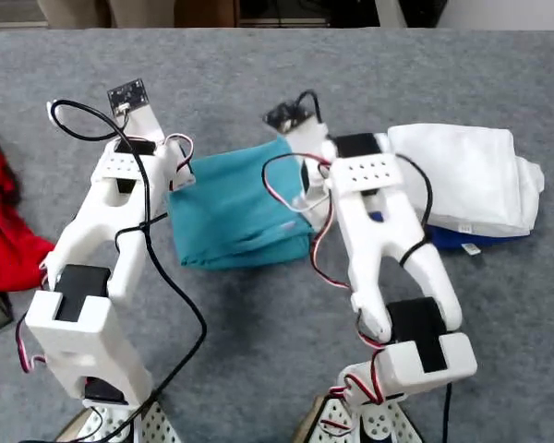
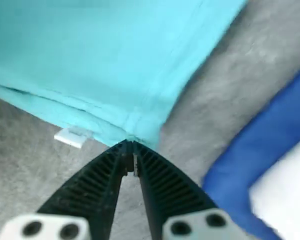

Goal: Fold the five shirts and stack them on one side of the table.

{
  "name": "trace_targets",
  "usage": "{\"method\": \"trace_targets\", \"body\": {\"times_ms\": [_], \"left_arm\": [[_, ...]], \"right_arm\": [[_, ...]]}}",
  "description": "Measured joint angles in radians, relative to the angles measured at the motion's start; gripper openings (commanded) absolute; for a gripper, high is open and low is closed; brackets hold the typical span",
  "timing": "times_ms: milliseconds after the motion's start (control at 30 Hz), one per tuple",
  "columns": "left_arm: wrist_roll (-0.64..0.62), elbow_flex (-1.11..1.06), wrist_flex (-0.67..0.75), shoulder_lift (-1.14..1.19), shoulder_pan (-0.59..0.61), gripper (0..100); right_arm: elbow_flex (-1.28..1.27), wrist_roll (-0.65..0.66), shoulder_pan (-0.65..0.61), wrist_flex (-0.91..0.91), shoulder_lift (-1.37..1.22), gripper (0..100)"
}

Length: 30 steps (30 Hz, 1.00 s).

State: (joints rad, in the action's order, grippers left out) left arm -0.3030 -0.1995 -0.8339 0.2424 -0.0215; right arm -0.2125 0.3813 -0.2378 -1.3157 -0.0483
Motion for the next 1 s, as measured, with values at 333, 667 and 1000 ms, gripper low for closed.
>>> {"method": "trace_targets", "body": {"times_ms": [333,667,1000], "left_arm": [[0.000,0.000,0.000,0.000,0.000,2],[0.000,0.000,0.000,0.003,0.000,2],[0.018,0.060,0.023,0.127,0.071,2]], "right_arm": [[0.044,-0.021,0.000,-0.021,-0.078,0.5],[0.044,-0.032,-0.043,-0.002,-0.133,0.5],[0.034,-0.037,-0.029,0.094,-0.299,0.5]]}}
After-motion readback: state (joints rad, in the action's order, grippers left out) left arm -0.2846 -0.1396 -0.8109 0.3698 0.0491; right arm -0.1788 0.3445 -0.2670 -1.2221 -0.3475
